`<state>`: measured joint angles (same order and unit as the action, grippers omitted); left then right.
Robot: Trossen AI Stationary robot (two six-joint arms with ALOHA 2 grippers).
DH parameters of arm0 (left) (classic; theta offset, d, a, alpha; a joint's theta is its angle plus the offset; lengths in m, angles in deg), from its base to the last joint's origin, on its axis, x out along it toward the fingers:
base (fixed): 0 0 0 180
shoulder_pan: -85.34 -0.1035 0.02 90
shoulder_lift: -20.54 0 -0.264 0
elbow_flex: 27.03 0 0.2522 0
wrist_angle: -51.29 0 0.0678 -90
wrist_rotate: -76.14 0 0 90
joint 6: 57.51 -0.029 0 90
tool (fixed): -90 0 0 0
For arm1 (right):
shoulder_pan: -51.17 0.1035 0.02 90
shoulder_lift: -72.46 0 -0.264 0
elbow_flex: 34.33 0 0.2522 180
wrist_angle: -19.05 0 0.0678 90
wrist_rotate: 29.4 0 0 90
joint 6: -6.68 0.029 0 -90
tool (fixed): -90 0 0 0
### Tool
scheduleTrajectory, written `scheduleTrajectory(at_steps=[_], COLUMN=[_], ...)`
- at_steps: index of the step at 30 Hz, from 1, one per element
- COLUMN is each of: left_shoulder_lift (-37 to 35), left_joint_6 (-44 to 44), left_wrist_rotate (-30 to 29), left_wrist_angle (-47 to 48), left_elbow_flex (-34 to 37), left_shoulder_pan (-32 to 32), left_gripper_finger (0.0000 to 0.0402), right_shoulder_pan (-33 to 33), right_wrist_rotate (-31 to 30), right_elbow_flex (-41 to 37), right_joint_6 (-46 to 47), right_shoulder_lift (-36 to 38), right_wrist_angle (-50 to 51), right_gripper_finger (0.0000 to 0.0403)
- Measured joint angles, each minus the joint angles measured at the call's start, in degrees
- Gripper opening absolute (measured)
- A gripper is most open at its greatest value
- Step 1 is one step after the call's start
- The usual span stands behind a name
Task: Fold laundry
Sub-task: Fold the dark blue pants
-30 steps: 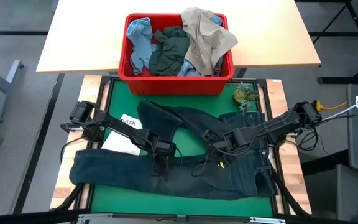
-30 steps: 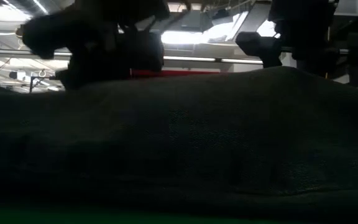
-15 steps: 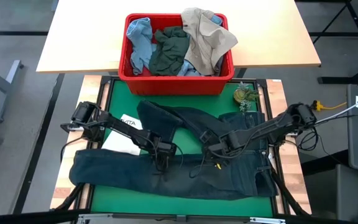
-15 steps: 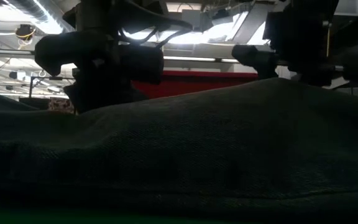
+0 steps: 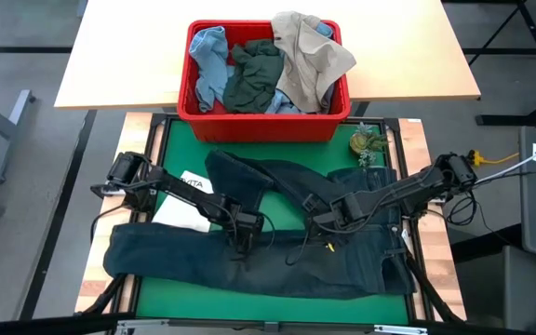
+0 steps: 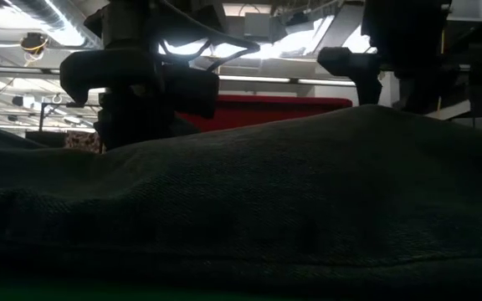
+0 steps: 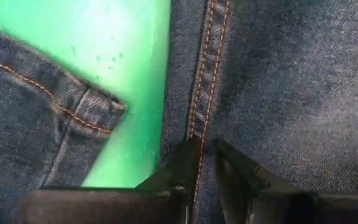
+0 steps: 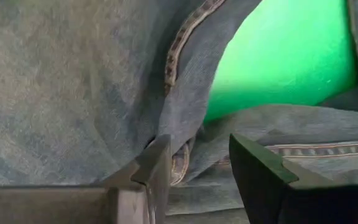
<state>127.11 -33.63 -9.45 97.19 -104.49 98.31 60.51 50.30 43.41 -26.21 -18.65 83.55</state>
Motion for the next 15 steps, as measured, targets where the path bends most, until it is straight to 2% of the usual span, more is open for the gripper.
scheduleTrajectory(at_steps=[3, 8, 15], left_shoulder_lift=[0.0, 0.01, -0.46], left_joint_6=[0.07, 0.59, 1.56], left_wrist_rotate=[-0.28, -0.6, -0.6], left_wrist_angle=[0.13, 0.31, 0.22], left_elbow_flex=[0.0, 0.02, 0.17], left_shoulder_pan=[0.0, -0.01, 0.0], left_gripper_finger=[0.0044, 0.0005, 0.0001], right_shoulder_pan=[0.0, 0.0, 0.0], right_wrist_rotate=[0.01, -0.01, -0.61], right_elbow_flex=[-0.41, -0.5, -0.5], right_joint_6=[0.0, 0.76, 1.42], right_shoulder_lift=[-0.04, -0.02, -0.02], right_wrist_angle=[1.2, 2.11, 4.33], right_gripper_finger=[0.016, 0.016, 0.016])
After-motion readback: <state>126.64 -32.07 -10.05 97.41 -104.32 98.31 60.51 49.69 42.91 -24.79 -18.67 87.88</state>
